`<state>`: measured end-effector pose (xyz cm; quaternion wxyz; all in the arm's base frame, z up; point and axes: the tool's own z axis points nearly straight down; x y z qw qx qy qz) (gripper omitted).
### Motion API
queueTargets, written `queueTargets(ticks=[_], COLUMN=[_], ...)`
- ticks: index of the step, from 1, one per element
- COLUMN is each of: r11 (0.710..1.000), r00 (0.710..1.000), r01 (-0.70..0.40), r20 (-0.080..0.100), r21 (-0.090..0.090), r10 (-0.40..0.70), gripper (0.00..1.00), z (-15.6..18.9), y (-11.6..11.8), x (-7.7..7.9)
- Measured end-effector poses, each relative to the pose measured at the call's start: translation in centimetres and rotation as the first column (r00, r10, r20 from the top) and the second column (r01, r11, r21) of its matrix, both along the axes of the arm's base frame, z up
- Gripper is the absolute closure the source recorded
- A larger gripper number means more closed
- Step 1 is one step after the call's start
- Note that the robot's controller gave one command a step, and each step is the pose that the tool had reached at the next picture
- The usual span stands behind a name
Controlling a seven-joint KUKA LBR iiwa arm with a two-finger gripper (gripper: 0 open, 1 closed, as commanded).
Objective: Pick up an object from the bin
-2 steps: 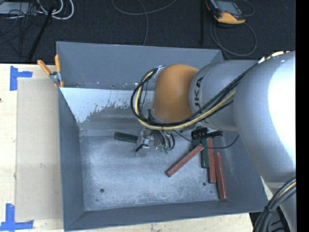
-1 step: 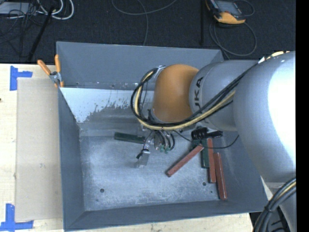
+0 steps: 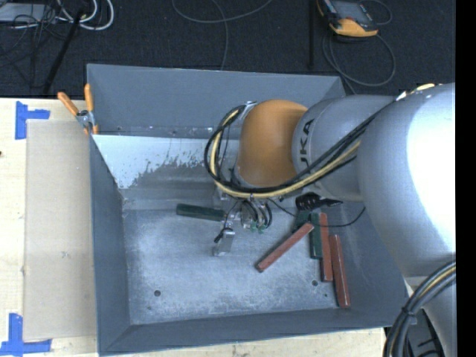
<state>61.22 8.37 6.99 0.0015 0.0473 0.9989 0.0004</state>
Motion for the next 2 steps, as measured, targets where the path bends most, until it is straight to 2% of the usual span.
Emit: queueTargets(ticks=[1,2], r11=[1.0,0.976], r00=[1.0,0.976], r01=[0.001,-0.218], r20=[-0.002,0.007], r21=[0.0,-0.001], r10=[-0.001,0.218], gripper=[1.0,1.0], z=[0.1,15.8], y=[0.0,1.9], x=[0.0,0.9])
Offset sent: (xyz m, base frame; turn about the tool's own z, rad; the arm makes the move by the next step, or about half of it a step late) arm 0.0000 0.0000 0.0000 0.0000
